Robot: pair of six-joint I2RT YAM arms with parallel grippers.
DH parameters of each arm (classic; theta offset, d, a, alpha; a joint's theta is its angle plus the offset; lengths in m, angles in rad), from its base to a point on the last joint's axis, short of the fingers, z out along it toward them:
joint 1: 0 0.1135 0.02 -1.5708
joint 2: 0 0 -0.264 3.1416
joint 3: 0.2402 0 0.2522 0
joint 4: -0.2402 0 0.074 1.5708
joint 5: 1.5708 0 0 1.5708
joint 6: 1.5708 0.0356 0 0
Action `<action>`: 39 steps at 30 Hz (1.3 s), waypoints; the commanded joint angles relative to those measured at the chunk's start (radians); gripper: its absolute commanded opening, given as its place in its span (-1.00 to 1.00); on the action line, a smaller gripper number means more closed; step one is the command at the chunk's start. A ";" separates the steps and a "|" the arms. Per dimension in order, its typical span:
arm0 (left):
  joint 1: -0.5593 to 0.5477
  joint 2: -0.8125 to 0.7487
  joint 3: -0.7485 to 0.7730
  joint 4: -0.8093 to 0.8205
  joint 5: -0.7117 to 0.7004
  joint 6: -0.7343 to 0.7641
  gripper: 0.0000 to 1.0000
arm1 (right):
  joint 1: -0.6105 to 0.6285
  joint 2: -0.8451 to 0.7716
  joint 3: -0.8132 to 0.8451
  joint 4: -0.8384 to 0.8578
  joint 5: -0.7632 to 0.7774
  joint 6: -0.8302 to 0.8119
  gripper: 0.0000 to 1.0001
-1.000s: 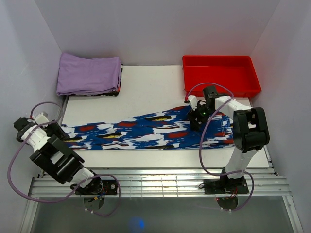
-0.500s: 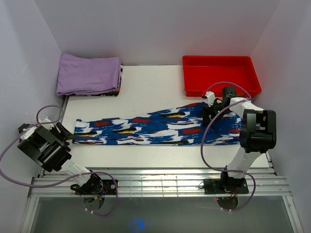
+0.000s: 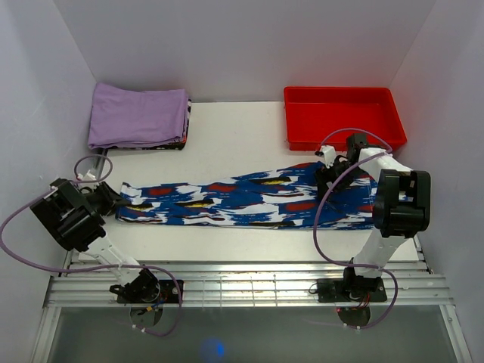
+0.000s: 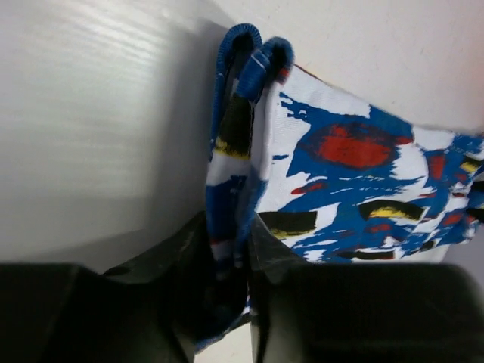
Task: Fold and stack the trousers
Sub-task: Fold the trousers
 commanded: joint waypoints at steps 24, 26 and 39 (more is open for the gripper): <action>-0.076 -0.211 0.457 -0.284 0.004 0.183 -1.00 | -0.257 -0.117 0.165 -0.315 -0.049 -0.078 0.80; -0.149 -0.257 0.420 -0.283 0.030 0.153 -1.00 | -0.271 -0.099 0.156 -0.326 -0.081 -0.077 0.80; -0.837 -0.338 0.196 0.088 -0.131 -0.421 -1.00 | -0.378 -0.039 0.166 -0.342 -0.102 -0.023 0.80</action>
